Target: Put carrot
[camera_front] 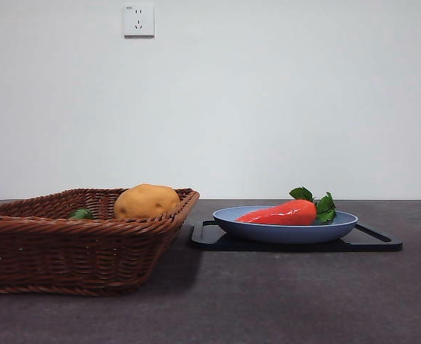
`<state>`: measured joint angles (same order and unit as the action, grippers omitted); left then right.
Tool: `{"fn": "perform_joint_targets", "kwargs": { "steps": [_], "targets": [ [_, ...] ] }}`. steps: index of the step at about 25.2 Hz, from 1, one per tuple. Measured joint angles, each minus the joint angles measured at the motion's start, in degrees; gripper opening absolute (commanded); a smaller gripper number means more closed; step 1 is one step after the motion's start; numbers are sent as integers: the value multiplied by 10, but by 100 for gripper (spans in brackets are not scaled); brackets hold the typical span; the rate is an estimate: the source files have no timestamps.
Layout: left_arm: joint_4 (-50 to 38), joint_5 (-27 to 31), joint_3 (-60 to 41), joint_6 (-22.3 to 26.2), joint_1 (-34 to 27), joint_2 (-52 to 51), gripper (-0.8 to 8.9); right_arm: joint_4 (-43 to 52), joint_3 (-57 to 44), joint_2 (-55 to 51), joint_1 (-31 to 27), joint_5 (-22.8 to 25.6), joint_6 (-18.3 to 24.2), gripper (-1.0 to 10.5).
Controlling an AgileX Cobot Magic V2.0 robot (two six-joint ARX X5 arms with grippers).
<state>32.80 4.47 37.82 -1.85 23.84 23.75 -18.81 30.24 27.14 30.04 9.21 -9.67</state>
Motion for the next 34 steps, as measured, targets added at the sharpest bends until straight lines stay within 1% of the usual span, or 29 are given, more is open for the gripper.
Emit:
{"fn": "perform_joint_targets", "kwargs": {
  "steps": [3,12,16,18,20,23,27,30,34],
  "targets": [
    [0,0,3,-9,0,-1,8,2,0,3,0,13,-2,4],
    [0,-2,3,-12,1,1,8,2,0,4,0,15,-2,4],
    [2,-2,2,-7,-4,-26,8,2,0,4,0,15,-2,4],
    [8,-4,1,12,-26,-56,8,2,0,4,0,15,-2,4],
    [6,-4,-5,25,-62,-95,8,2,0,4,0,15,-2,4],
    [-21,-4,-25,28,-125,-143,8,2,0,4,0,15,-2,4],
    [-54,-4,-85,29,-193,-172,8,2,0,4,0,15,-2,4],
    [-81,-4,-131,29,-215,-185,8,2,0,4,0,15,-2,4],
    [-120,-5,-200,29,-221,-202,8,2,0,4,0,15,-2,4]
  ]
}}
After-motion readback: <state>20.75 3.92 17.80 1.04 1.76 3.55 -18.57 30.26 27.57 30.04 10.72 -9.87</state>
